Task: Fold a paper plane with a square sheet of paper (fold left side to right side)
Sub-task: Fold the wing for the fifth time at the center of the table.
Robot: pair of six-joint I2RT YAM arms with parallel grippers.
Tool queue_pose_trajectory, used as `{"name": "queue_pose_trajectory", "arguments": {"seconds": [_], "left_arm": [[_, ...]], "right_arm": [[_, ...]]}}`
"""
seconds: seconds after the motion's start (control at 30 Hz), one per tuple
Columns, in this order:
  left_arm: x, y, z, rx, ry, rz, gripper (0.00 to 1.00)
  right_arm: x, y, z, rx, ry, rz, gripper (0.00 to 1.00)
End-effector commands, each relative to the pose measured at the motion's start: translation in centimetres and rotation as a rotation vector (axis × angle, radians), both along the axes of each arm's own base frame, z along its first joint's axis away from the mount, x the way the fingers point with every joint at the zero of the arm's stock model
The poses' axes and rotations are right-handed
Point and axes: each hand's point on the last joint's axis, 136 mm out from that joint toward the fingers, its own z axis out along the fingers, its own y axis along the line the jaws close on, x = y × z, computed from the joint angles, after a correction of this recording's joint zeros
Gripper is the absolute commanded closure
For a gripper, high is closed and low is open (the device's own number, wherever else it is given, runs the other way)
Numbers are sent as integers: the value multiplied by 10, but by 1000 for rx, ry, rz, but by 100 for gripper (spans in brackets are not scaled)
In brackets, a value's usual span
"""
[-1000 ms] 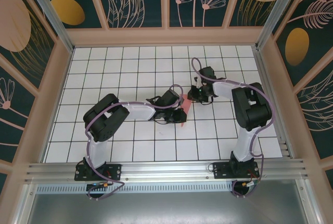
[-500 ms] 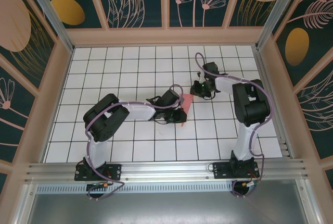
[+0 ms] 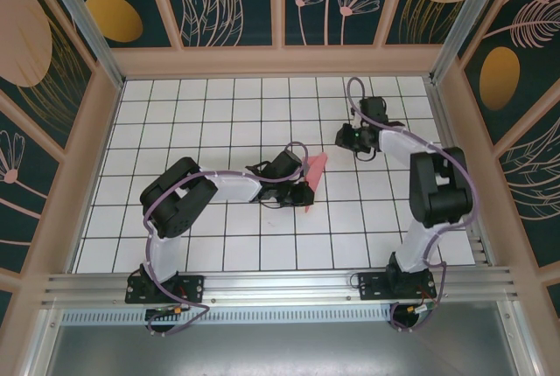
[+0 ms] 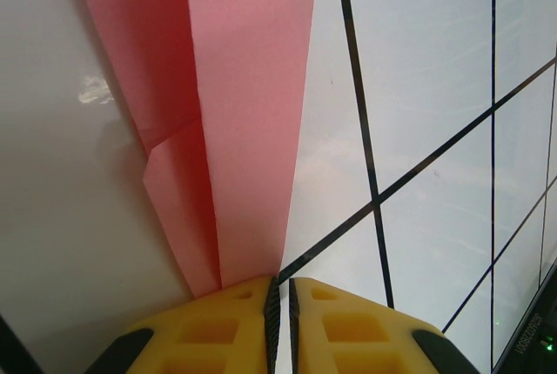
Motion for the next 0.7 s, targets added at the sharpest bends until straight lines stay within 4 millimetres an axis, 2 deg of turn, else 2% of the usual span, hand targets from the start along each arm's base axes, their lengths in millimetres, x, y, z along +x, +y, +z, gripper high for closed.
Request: {"name": "queue_pose_trajectory", "arguments": {"seconds": [0.0,0.17,0.27,0.47,0.67], "left_arm": [[-40,43,-61,229,148,-21,84],[-39,42,-59,226,145,-22,84],[-39,42,-58,224,143,-20,83],[-40,43,-58,223,141,-21,83],[-50,41,-51,205,143,-72,83]], "right_arm": [[-29,33,18,145,-6,79,81],[-59,72,4,235,59,145,81],[-64,83,-11,240,93,154,81],[-63,76,-51,159,168,120,81],[-67,64,-78,75,225,91,81]]}}
